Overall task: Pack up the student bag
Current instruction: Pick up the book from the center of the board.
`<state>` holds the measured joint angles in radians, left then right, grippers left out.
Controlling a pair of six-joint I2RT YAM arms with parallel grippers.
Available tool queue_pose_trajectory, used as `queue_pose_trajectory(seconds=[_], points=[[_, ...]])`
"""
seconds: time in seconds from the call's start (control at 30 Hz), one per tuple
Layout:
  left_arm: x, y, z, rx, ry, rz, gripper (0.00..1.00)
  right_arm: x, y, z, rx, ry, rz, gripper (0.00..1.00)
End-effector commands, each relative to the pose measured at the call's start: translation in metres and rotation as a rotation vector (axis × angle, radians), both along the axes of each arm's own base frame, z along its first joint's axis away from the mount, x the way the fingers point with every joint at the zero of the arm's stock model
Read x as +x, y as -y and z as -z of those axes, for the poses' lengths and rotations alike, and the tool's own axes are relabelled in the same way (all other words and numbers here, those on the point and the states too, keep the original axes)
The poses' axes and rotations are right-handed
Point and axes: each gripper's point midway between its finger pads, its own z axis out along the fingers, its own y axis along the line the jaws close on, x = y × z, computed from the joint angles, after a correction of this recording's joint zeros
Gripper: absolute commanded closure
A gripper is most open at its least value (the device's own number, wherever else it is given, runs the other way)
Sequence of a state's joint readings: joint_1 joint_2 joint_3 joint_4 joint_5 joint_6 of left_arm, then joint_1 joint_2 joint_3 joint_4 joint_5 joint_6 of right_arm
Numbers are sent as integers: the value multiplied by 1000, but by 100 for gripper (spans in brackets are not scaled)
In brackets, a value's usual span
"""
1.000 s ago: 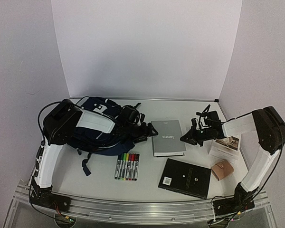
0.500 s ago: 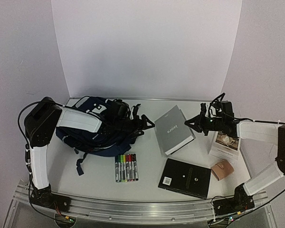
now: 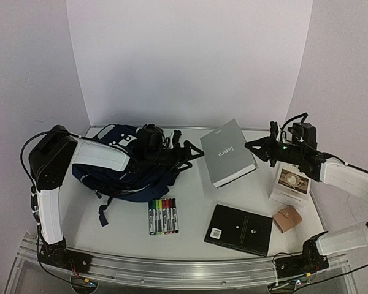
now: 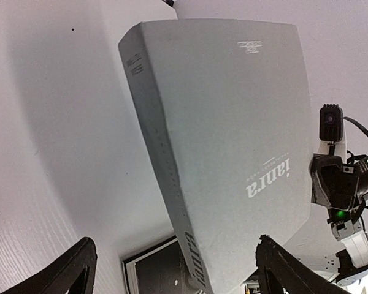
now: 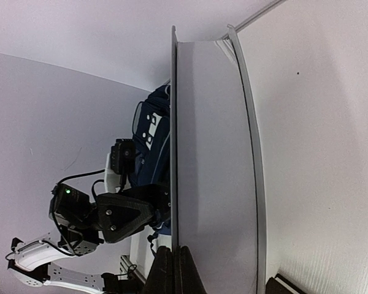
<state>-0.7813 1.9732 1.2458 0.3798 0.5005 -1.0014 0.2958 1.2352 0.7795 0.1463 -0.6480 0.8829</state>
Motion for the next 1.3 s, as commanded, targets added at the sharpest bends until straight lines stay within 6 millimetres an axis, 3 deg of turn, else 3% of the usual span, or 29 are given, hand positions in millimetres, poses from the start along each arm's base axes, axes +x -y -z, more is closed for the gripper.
queue_pose_trajectory(seconds=[0.0,0.13,0.33,0.73,0.97,1.13,1.2,1.27], points=[[-14,9,-54,-136,89,64,9,-9,-3,-61,112,121,-22,100],[-23,19,-75,-198,124,115,8,-16,-5,-82,161,150,-45,100],[-32,25,-110,-293,190,167,7,-24,-8,-97,214,171,-71,100],[-39,33,-140,-378,242,203,8,-36,-11,-117,335,200,-118,100],[-46,23,-164,-429,301,190,36,-30,-11,-97,314,167,-104,100],[-49,18,-168,-444,311,179,49,-28,-12,-87,299,152,-105,100],[-50,17,-169,-450,310,181,53,-27,-12,-87,290,164,-104,94],[-51,16,-169,-447,307,180,57,-26,-11,-87,277,184,-100,81]])
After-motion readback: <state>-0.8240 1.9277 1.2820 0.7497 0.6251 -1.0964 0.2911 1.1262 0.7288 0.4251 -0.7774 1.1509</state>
